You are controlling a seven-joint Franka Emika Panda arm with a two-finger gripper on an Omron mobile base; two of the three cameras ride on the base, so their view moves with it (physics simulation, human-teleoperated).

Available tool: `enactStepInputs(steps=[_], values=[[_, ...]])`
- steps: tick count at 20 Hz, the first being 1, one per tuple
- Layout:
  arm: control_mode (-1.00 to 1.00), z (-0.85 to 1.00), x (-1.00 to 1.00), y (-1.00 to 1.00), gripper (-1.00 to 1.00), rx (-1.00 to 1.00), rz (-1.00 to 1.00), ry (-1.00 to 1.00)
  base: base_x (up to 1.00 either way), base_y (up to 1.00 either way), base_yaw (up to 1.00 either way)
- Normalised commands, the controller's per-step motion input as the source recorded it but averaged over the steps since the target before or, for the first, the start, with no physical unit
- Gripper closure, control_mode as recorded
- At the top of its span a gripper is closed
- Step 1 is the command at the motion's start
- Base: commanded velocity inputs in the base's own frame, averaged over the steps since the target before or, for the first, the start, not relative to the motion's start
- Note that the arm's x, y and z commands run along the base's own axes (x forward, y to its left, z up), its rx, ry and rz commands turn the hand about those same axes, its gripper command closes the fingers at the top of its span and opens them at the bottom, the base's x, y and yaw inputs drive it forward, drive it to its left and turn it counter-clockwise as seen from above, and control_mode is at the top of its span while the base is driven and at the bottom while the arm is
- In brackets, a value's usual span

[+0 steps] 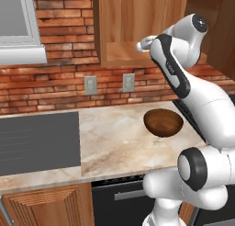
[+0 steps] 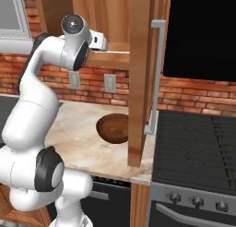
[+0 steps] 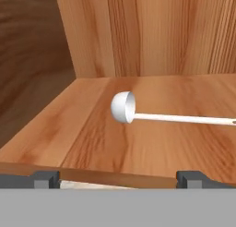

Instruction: Open the cabinet and move the ladle to the pot. Then close the cabinet.

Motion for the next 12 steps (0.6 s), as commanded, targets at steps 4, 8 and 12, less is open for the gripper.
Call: enactStepInputs(steps=[4,8,12], values=[[-1.0,-0.01,0.45,0.0,-1.0,0.0,-0.02,0.03,0.0,0.0,0.0],[-1.0,-0.07,0.45,0.0,-1.0,0.0,-0.02,0.04,0.0,0.0,0.0],[-1.0,-0.18,0.39,0.01,-1.0,0.0,0.0,0.04,0.0,0.0,0.0]])
